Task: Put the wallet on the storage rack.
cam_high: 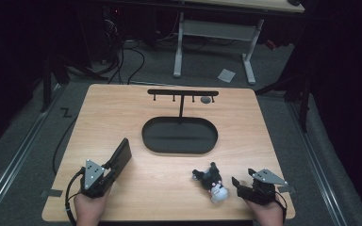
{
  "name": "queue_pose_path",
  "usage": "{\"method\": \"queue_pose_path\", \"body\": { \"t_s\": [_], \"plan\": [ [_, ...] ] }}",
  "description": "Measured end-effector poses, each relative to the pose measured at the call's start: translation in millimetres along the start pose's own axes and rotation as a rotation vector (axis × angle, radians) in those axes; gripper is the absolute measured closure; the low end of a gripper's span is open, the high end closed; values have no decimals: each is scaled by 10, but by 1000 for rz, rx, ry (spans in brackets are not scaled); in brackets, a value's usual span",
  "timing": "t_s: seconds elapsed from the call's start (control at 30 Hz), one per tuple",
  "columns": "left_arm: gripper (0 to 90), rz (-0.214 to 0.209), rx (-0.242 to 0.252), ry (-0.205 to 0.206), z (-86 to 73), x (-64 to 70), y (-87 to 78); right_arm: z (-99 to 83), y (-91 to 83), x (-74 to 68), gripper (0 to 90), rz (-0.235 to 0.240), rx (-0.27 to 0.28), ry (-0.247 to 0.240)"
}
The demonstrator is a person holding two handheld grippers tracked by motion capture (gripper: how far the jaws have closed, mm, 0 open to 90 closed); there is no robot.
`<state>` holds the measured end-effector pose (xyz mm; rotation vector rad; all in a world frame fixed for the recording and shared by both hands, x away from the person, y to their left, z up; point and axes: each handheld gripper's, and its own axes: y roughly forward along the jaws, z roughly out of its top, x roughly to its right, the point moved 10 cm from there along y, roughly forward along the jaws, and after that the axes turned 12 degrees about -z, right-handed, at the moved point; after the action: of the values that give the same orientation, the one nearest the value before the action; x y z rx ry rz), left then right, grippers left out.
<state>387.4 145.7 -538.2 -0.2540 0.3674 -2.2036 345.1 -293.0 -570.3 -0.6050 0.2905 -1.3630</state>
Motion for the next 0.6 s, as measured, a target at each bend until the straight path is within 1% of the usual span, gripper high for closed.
{"method": "queue_pose_path", "body": {
  "t_s": [0.07, 0.1, 0.2, 0.27, 0.3, 0.33, 0.37, 0.43, 0.47, 0.5, 0.53, 0.57, 0.6],
  "plan": [
    [764, 2, 3, 3, 9, -1, -7, 5, -11, 11, 244, 0, 4, 3],
    [764, 4, 14, -2, 26, 4, -11, -15, -25, 38, 244, 3, 4, 10],
    [763, 3, 24, -5, 40, 11, -2, -47, -26, 50, 244, 5, 0, 12],
    [763, 4, 43, -5, 73, 29, 1, -59, -35, 61, 244, 13, 0, 26],
    [763, 4, 43, -5, 73, 29, 1, -59, -35, 61, 244, 13, 0, 26],
    [763, 2, 58, -9, 96, 39, -5, -46, -34, 62, 244, 19, 7, 38],
    [763, -5, 72, -13, 121, 58, -11, -42, -30, 63, 244, 20, 10, 38],
    [763, -16, 85, -15, 142, 82, -8, -32, -19, 59, 246, 25, 14, 43],
    [762, -26, 91, -20, 150, 94, -6, -30, -16, 56, 248, 25, 13, 47],
    [762, -49, 103, -33, 162, 112, -4, -28, -13, 54, 249, 27, 14, 48],
    [762, -49, 103, -33, 162, 112, -4, -28, -13, 54, 249, 27, 14, 48],
    [762, -81, 114, -50, 187, 144, -4, -28, -5, 47, 250, 33, 13, 43],
    [762, -81, 114, -50, 187, 144, -4, -25, -4, 43, 250, 36, 15, 46]
  ]
}}
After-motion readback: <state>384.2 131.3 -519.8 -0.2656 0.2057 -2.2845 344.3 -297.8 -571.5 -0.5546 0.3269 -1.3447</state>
